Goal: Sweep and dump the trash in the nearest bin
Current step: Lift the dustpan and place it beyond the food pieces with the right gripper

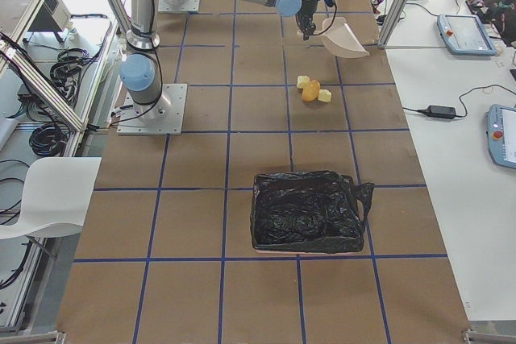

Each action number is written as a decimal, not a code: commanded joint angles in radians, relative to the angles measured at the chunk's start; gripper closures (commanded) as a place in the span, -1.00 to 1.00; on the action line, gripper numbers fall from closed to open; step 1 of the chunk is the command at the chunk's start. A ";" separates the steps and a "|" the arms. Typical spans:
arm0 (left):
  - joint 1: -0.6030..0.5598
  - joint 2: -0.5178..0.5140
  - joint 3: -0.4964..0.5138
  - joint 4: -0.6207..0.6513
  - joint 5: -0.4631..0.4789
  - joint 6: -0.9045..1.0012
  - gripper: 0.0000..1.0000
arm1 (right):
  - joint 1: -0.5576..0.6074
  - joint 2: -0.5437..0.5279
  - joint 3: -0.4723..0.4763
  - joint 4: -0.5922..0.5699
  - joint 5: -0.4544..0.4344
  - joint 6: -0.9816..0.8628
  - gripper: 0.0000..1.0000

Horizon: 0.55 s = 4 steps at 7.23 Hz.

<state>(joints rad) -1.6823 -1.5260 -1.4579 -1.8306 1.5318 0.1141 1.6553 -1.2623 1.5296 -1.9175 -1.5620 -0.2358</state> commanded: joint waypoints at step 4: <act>-0.104 -0.075 0.016 0.048 -0.013 -0.204 0.99 | -0.420 -0.164 -0.043 0.299 -0.041 -0.740 0.99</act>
<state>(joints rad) -1.7434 -1.5748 -1.4500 -1.8065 1.5179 -0.0315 1.3496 -1.4144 1.5043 -1.6617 -1.5767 -0.7694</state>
